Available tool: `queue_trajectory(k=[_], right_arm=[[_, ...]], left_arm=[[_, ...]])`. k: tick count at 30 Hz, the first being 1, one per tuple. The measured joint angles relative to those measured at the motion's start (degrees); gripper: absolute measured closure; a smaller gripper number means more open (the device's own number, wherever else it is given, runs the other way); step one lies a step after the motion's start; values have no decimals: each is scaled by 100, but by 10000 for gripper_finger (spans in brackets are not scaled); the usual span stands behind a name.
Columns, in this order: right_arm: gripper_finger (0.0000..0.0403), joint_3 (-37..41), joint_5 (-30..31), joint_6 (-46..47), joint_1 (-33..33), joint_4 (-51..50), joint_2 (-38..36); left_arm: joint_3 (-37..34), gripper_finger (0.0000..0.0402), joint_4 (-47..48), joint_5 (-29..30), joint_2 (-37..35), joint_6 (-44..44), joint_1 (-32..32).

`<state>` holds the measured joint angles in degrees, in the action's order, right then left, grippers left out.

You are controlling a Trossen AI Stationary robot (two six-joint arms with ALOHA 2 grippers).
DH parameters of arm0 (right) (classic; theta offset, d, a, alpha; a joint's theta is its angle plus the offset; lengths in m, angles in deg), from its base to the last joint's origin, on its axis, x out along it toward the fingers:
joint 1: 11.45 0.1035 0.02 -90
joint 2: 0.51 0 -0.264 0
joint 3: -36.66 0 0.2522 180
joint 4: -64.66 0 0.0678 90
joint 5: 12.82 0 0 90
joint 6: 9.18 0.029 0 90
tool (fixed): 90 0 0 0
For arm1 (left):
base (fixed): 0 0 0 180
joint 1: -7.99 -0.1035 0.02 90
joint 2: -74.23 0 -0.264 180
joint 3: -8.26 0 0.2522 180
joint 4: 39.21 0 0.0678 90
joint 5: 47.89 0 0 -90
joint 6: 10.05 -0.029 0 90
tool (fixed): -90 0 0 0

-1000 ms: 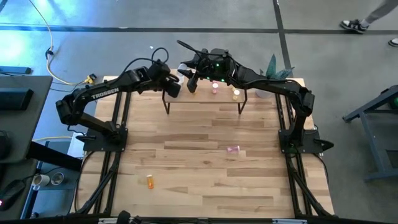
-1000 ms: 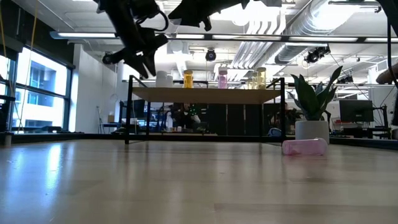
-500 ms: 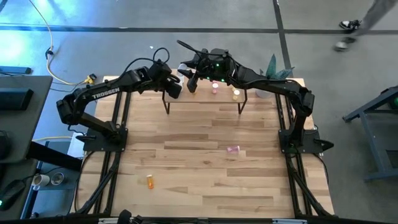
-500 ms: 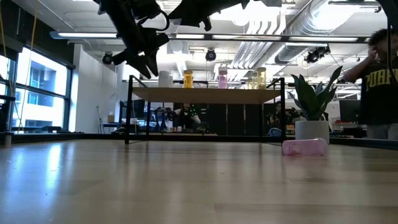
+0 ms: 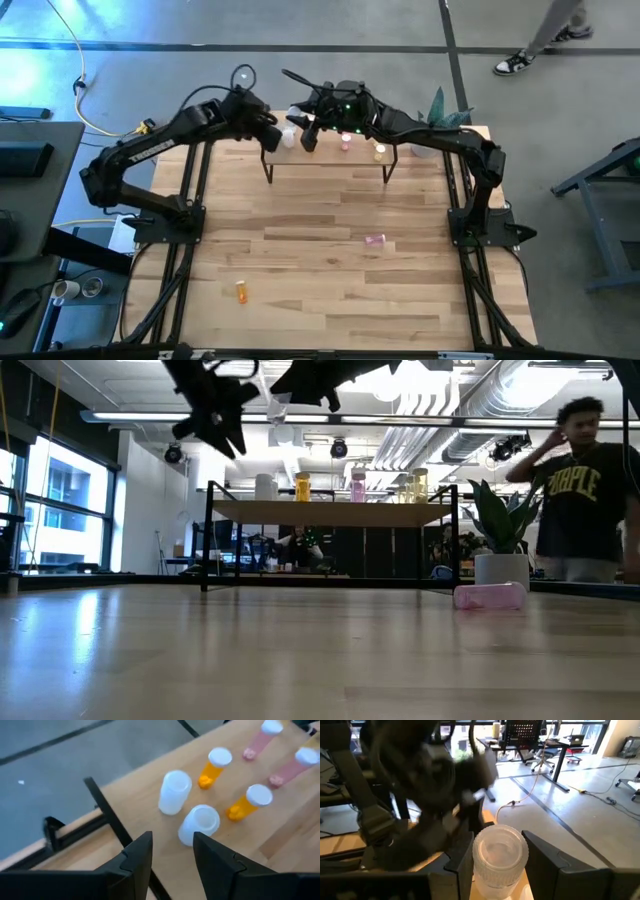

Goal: Pick and place medicine bottles onto shelf by color
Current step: Put the transparent pill bottle aligned with the other transparent pill bottles on the shelf

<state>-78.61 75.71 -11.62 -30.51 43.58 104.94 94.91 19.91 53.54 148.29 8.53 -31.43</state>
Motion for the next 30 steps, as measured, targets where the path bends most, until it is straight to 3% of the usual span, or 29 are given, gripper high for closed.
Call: queue_trajectory(k=[7, 13, 21, 30], right_arm=[[274, 0, 20, 119, 181, -358, 0], [274, 0, 795, 334, 404, -542, 0], [274, 0, 987, 1430, 552, -829, 0], [274, 215, 2323, 2097, 1035, -1179, -7]], left_arm=[[396, 271, 157, 32, -633, -285, 8], [452, 271, 73, -199, -1317, -424, 7], [452, 271, 72, -705, -2128, -679, 7], [450, 271, 82, -762, -2577, -685, 7]])
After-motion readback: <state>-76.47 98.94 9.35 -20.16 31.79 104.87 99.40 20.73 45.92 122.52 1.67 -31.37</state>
